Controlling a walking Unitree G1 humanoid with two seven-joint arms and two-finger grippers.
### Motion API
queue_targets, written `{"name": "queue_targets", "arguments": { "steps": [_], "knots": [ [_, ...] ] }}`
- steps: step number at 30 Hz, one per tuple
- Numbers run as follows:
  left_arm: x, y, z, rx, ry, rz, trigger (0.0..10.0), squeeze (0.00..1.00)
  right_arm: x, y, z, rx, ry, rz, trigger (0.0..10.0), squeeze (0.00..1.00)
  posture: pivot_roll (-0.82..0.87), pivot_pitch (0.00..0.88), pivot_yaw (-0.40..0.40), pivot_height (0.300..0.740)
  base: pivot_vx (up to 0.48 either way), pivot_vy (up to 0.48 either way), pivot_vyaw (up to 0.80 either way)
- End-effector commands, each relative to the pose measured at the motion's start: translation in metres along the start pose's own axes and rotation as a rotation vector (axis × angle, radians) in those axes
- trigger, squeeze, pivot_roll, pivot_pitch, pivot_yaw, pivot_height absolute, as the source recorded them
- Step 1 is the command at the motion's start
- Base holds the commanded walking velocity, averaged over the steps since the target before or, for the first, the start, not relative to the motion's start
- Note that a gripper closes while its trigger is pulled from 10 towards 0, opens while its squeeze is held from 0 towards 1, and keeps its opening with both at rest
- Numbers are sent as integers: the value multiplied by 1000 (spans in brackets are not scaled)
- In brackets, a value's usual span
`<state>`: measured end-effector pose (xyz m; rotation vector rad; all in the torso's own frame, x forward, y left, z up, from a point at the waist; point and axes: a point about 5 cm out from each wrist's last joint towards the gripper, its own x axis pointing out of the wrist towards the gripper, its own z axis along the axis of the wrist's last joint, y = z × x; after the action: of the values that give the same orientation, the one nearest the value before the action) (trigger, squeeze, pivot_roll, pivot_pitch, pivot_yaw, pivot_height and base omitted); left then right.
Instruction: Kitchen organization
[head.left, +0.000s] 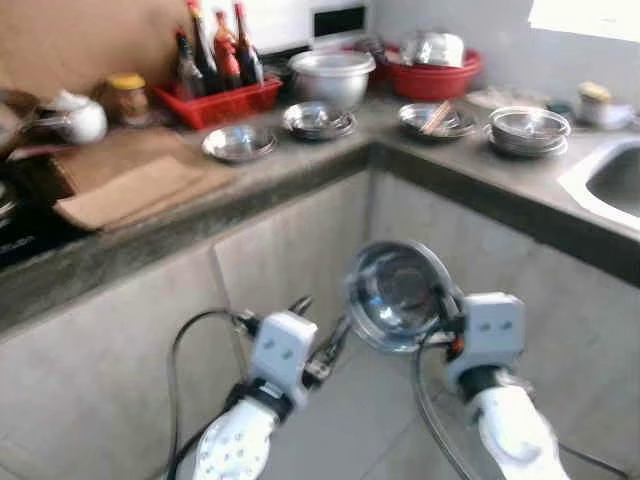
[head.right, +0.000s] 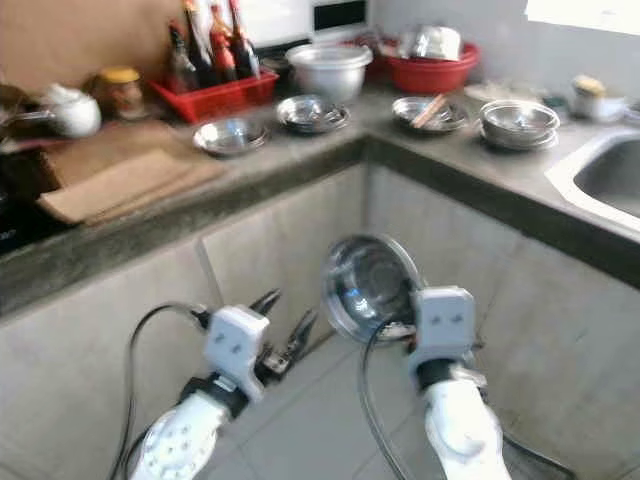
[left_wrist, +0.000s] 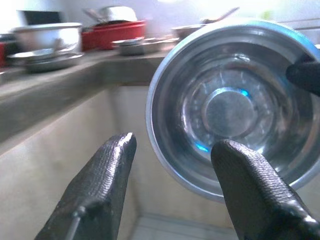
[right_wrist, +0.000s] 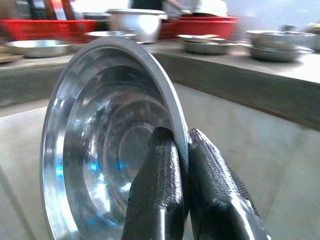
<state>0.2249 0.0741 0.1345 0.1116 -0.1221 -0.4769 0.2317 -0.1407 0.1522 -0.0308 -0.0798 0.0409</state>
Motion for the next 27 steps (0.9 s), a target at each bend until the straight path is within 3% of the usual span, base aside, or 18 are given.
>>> {"name": "queue_targets", "arguments": {
  "steps": [1,14,20,27],
  "knots": [
    [2,-6,2,-17,-6,-25,10000,0,-1,-6,7,-5,-29,-34,10000,0,78,58,24,740,0,0,-781],
    [1,-9,-2,-27,11,-48,10000,0,-1,-3,7,6,-28,-45,10000,0,78,61,26,740,0,0,-781],
    [0,-9,-3,-25,23,-53,10000,0,-1,0,8,12,-30,-44,10000,0,81,65,29,740,0,454,-778],
    [1,-9,-3,-8,22,-58,10000,0,0,1,8,13,-30,-46,10000,0,80,66,32,740,0,0,-772]
  ]
}}
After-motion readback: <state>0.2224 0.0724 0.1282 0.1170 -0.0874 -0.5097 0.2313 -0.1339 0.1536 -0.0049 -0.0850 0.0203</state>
